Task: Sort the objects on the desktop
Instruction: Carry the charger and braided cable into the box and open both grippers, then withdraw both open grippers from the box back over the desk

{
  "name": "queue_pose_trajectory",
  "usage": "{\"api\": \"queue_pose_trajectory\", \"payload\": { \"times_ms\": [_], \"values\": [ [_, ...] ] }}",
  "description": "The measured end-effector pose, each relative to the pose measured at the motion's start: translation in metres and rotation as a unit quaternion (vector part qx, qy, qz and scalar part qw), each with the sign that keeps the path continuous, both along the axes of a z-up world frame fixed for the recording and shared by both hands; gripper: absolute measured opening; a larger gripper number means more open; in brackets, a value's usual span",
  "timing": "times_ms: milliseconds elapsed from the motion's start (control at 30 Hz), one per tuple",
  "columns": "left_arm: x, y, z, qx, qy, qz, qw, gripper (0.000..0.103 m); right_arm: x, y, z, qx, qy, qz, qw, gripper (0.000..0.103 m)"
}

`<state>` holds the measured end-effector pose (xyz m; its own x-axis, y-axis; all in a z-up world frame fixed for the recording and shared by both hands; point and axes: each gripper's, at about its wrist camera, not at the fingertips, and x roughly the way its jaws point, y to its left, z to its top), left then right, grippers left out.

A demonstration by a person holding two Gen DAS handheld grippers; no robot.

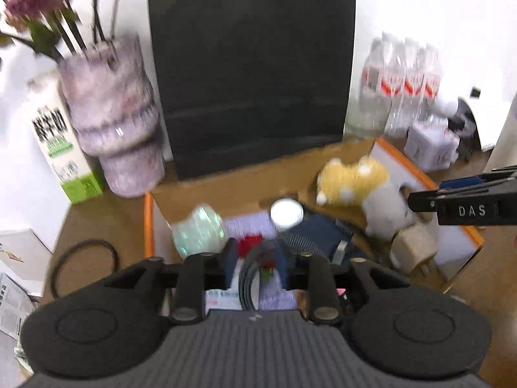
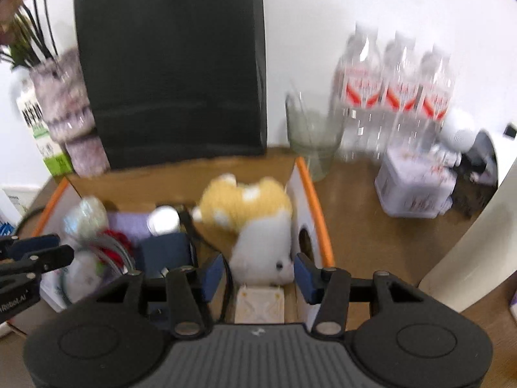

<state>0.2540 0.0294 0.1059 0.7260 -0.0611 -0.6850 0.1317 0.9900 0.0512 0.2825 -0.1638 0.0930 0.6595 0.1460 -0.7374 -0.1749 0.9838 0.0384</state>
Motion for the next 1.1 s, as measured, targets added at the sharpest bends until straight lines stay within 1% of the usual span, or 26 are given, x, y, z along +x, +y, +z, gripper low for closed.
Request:
{"api": "queue_pose_trajectory", "payload": {
  "times_ms": [67,100,167,233,333,367,400,433,467,567,633,667,700,733,767,833,867,900,967,1033,1100],
  "values": [
    [-0.007,0.000,0.016,-0.009,-0.004,-0.003,1.0000,0.044,-0.006,0.001,0.018,-0.001,-0.018,0.008,1.000,0.060],
    [-0.012,0.000,0.023,-0.008,-0.011,-0.001,0.9999,0.045,-0.011,0.000,0.026,0.000,-0.027,0.012,1.000,0.062],
    [-0.025,-0.001,0.033,-0.007,-0.021,0.001,0.9997,0.048,-0.023,-0.003,0.040,0.007,-0.040,0.017,0.999,0.063],
    [-0.041,-0.003,0.038,-0.007,-0.026,0.007,0.9996,0.052,-0.037,-0.006,0.047,0.016,-0.044,0.025,0.999,0.065],
    [-0.068,-0.005,0.036,-0.010,-0.032,0.018,0.9993,0.061,-0.062,-0.012,0.046,0.021,-0.045,0.039,0.998,0.070],
    [-0.081,-0.005,0.032,-0.018,-0.038,0.028,0.9987,0.075,-0.073,-0.014,0.043,0.024,-0.047,0.045,0.998,0.072],
    [-0.093,-0.006,0.027,-0.029,-0.042,0.040,0.9979,0.085,-0.085,-0.016,0.038,0.029,-0.051,0.053,0.997,0.074],
    [-0.105,-0.006,0.020,-0.038,-0.042,0.051,0.9971,0.085,-0.099,-0.017,0.031,0.034,-0.056,0.066,0.996,0.081],
    [-0.120,-0.007,0.012,-0.045,-0.042,0.065,0.9960,0.085,-0.111,-0.018,0.023,0.034,-0.062,0.077,0.995,0.083],
    [-0.165,-0.010,-0.016,-0.055,-0.052,0.105,0.9917,0.087,-0.154,-0.019,-0.007,0.006,-0.085,0.088,0.993,0.083],
    [-0.198,-0.011,-0.036,-0.066,-0.056,0.121,0.9888,0.089,-0.184,-0.025,-0.026,0.002,-0.093,0.092,0.991,0.083],
    [-0.216,-0.013,-0.046,-0.070,-0.055,0.121,0.9887,0.092,-0.200,-0.028,-0.036,0.004,-0.095,0.098,0.991,0.083],
    [-0.232,-0.015,-0.055,-0.069,-0.059,0.113,0.9894,0.101,-0.215,-0.031,-0.044,0.006,-0.096,0.101,0.990,0.083],
    [-0.248,-0.020,-0.064,-0.059,-0.063,0.098,0.9915,0.103,-0.231,-0.035,-0.052,0.006,-0.097,0.108,0.989,0.083],
    [-0.261,-0.025,-0.073,-0.039,-0.065,0.086,0.9934,0.103,-0.244,-0.038,-0.060,0.005,-0.099,0.117,0.988,0.084],
    [-0.281,-0.034,-0.087,-0.006,-0.058,0.102,0.9931,0.103,-0.266,-0.043,-0.074,0.001,-0.100,0.126,0.987,0.085],
    [-0.290,-0.036,-0.091,-0.006,-0.051,0.112,0.9923,0.103,-0.275,-0.047,-0.079,0.000,-0.094,0.125,0.988,0.085],
    [-0.299,-0.036,-0.095,-0.019,-0.045,0.116,0.9920,0.103,-0.283,-0.051,-0.083,0.003,-0.090,0.120,0.989,0.085],
    [-0.316,-0.035,-0.100,-0.055,-0.029,0.124,0.9904,0.103,-0.299,-0.062,-0.086,0.025,-0.083,0.100,0.991,0.086],
    [-0.327,-0.034,-0.102,-0.063,-0.019,0.131,0.9892,0.103,-0.314,-0.073,-0.088,0.048,-0.082,0.088,0.992,0.090],
    [-0.336,-0.036,-0.106,-0.060,-0.021,0.139,0.9883,0.103,-0.329,-0.079,-0.089,0.046,-0.089,0.078,0.992,0.090]
  ]
}}
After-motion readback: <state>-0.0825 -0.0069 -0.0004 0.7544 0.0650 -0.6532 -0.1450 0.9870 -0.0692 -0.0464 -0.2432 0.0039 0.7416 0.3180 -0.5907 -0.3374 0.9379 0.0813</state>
